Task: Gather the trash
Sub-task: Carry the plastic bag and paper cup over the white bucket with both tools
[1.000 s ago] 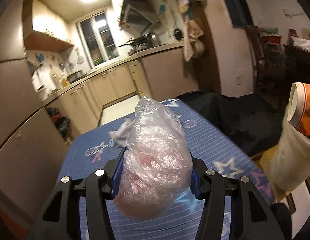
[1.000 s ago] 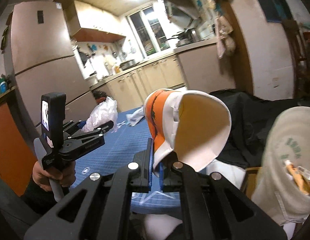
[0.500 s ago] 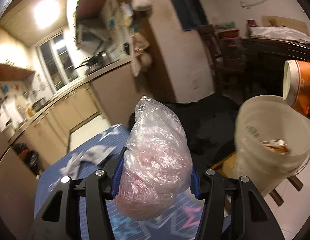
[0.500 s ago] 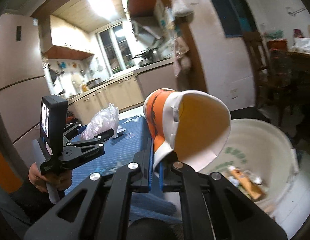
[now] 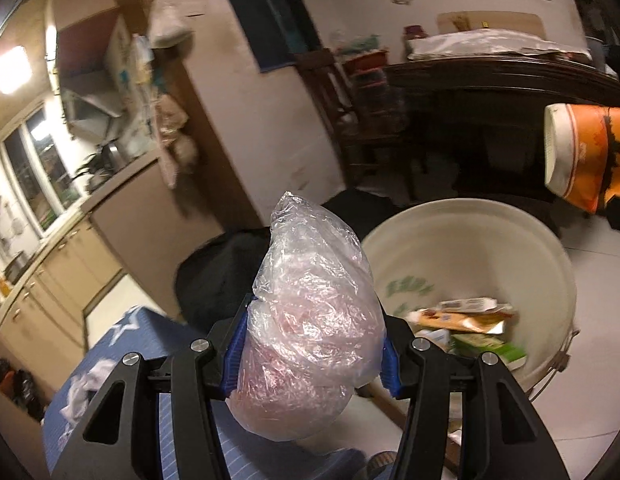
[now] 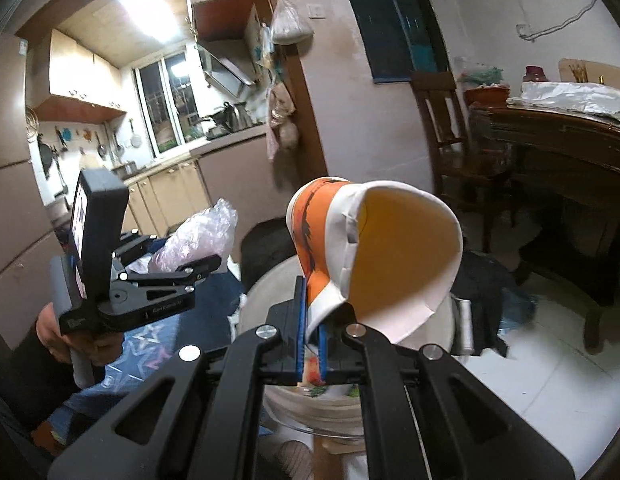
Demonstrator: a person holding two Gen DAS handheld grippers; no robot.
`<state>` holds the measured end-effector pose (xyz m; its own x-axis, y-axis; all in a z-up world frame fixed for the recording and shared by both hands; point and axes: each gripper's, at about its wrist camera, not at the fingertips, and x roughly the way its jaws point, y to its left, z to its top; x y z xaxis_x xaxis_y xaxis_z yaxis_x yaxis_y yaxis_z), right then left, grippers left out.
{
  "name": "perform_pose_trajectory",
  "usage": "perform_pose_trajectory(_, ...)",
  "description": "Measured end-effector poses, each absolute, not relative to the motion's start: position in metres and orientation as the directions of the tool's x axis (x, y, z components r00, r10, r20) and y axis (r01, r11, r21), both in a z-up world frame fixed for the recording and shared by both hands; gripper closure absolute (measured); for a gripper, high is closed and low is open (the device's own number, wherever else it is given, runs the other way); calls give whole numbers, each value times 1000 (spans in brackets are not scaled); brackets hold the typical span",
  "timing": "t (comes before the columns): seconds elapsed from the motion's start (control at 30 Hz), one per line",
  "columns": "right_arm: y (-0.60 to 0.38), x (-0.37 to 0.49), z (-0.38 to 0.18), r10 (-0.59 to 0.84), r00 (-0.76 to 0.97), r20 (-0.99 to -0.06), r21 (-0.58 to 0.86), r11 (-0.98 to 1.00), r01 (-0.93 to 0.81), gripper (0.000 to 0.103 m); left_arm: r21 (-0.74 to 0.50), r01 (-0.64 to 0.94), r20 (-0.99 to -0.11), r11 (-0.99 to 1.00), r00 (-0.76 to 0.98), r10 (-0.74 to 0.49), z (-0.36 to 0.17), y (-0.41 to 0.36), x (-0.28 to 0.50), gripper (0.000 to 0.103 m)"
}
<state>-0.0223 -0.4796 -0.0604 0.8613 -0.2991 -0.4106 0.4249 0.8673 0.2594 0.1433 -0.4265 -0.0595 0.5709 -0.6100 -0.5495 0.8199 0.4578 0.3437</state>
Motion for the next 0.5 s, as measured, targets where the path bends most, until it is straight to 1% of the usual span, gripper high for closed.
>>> perform_pose_trajectory(0.2,-497,-19,-73,-326,832,-450,241,852,464,100,217,921,-616,323,386,-687,-68,-463,141,48)
perform_pose_trajectory(0.27,-500,-20,-76,-333,823,-460,233,849,474,100,146,953,-636,267,297,-712,-70,-471,144,48)
perform_pose_trajectory(0.5,-513,-15,-86,-341,796,-499,207,846,492,100,-16,982,-673,188,128,-728,-85,-483,164,48)
